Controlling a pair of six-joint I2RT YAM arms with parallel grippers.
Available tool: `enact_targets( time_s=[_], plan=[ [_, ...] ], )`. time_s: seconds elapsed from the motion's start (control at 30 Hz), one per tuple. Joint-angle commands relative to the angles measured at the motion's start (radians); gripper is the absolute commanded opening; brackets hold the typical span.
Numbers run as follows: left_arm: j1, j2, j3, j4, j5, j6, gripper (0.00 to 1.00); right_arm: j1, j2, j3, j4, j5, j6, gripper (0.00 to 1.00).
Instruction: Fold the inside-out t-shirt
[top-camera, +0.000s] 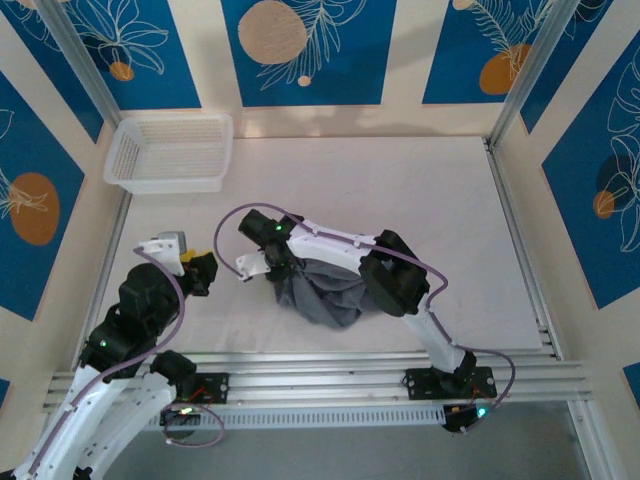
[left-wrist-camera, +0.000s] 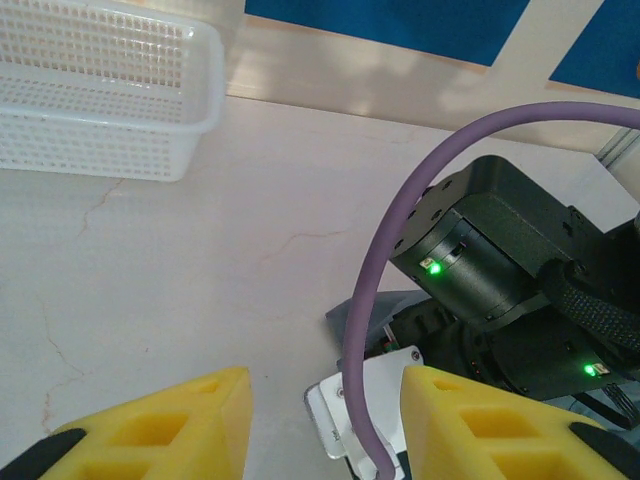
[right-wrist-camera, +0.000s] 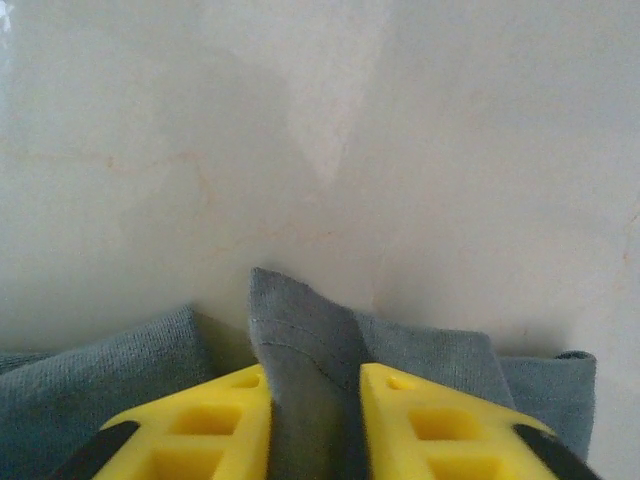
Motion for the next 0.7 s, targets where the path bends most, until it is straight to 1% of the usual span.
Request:
enact_targets(
  time_s=[0.0,0.07,0.1,0.17,0.23,0.3,0.37,0.47,0.53,0.57,0.63,0.67],
  plan=[
    [0.008,-0.004,-0.007,0.0,-0.004,-0.009,0.43,0.009,0.018,0.021,-0.018,-0.038,0.0,0.21],
    [0.008,-0.004,-0.007,-0.001,-0.004,-0.009,0.43,0.01,0.012,0.028,-0.023,-0.048,0.008,0.05],
    [0.008,-0.005,-0.007,-0.003,-0.006,-0.01,0.43,0.007,0.002,0.031,-0.021,-0.061,0.021,0.0],
    [0.008,-0.006,-0.005,-0.004,-0.006,-0.011,0.43,-0.005,-0.047,0.025,0.01,-0.093,0.07,0.0],
    [0.008,-0.006,-0.001,-0.008,-0.003,-0.011,0.43,-0.031,-0.14,-0.018,0.108,-0.104,0.161,0.0],
    [0.008,-0.002,0.003,-0.009,0.006,-0.01,0.44,-0.062,-0.251,-0.081,0.254,-0.063,0.293,0.0],
    [0.008,0.015,0.006,-0.002,0.031,-0.01,0.47,-0.096,-0.375,-0.146,0.377,-0.018,0.409,0.0],
    [0.008,0.094,0.015,0.024,0.114,-0.014,0.49,-0.158,-0.582,-0.286,0.569,0.013,0.594,0.0],
    [0.008,0.195,0.025,0.052,0.214,-0.019,0.49,-0.226,-0.72,-0.372,0.652,-0.006,0.759,0.0],
    [0.008,0.244,0.031,0.063,0.256,-0.023,0.49,-0.262,-0.776,-0.406,0.678,-0.032,0.839,0.0],
    [0.008,0.369,0.044,0.085,0.339,-0.041,0.49,-0.361,-0.9,-0.489,0.73,-0.128,1.017,0.0],
    [0.008,0.415,0.049,0.093,0.363,-0.049,0.49,-0.397,-0.948,-0.525,0.756,-0.16,1.086,0.0]
  ],
)
